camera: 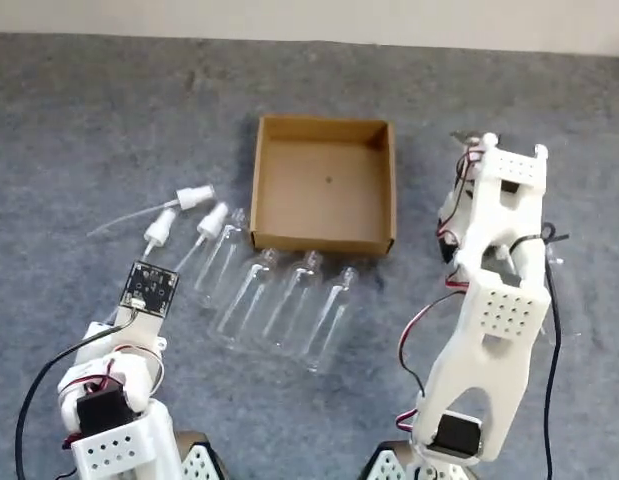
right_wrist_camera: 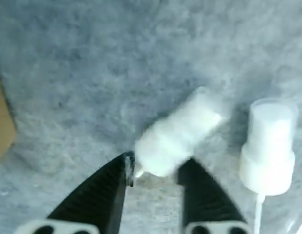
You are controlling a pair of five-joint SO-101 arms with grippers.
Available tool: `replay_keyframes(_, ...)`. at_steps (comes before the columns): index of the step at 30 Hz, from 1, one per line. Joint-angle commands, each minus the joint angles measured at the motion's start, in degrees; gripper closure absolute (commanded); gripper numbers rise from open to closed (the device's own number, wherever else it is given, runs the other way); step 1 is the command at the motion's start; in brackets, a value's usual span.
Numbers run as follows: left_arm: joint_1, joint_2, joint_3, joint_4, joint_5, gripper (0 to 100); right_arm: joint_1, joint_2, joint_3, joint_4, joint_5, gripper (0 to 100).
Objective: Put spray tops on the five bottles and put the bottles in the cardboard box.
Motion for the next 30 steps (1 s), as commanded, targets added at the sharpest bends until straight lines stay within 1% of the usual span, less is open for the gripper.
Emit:
replay_keyframes(1,-0.4,-0.4,1.1,-0.3,-0.5,99,-1.5,-2.7,-4.6,2.1,-2.9,99.6)
replay_keyframes(5,-0.4,-0.4,1.1,-0.3,-0.5,99,-4.8,-6.1,-11.2,7.4,-6.2,99.5)
replay_keyframes(8,-0.4,-0.4,1.1,-0.3,-0.5,99,-8.7,-9.8,-15.3,7.8,-9.8,99.5)
replay_keyframes(13,-0.4,-0.4,1.1,-0.3,-0.5,99,-18.0,-14.4,-16.1,7.9,-15.9,99.5)
replay_keyframes(15,-0.4,-0.4,1.1,-0.3,-0.5,99,-21.6,-15.3,-16.1,8.0,-17.0,99.5)
replay_keyframes(17,-0.4,-0.4,1.1,-0.3,-0.5,99,-23.3,-15.8,-16.0,8.0,-17.1,99.5)
replay_keyframes(19,-0.5,-0.4,1.1,-0.3,-0.5,99,-21.7,-16.0,-16.0,8.0,-17.0,98.9)
replay_keyframes(20,-0.5,-0.4,1.1,-0.3,-0.5,99,-19.8,-16.0,-16.0,8.0,-16.8,98.8)
replay_keyframes(22,-0.5,-0.4,1.1,-0.3,-0.5,99,-15.2,-15.8,-16.0,8.0,-14.2,97.4)
replay_keyframes(26,-0.5,-0.4,1.1,-0.3,-0.5,99,-7.4,-15.7,-14.8,7.9,-10.4,86.5)
replay_keyframes(28,-0.5,-0.4,1.1,-0.3,-0.5,99,-7.1,-15.5,-12.6,7.5,-8.3,84.2)
replay_keyframes(30,-0.5,-0.4,1.1,-0.3,-0.5,99,-7.3,-14.6,-8.4,5.3,-7.8,84.2)
